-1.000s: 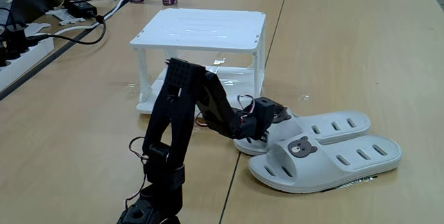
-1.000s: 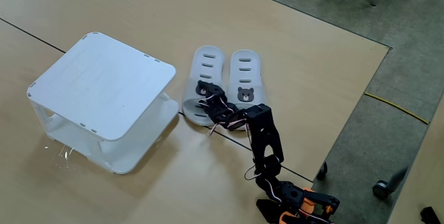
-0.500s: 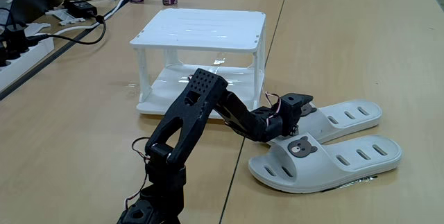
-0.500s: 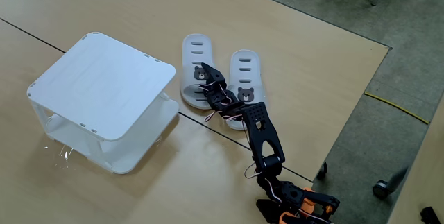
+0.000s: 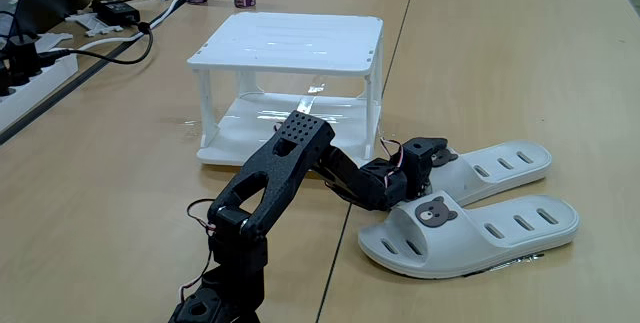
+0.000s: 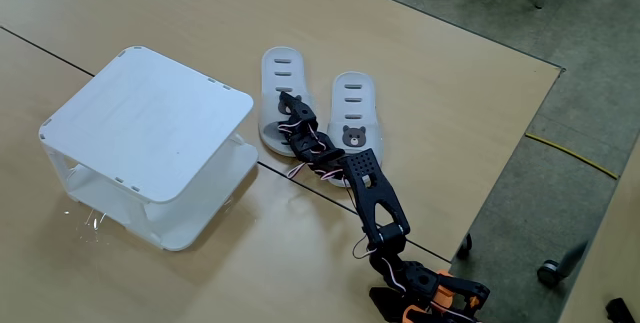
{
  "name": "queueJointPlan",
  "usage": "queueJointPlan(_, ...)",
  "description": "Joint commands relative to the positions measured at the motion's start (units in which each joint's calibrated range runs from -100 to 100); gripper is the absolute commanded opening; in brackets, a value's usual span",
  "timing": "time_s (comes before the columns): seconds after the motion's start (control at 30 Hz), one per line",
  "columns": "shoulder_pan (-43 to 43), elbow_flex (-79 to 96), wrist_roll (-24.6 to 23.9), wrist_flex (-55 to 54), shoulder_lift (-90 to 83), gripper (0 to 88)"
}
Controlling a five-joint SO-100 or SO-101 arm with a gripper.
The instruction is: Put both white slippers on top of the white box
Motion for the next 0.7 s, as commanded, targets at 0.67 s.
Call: queueJointPlan(0.67,3.25,1.37,0.42,11.24,-33.92,0.8)
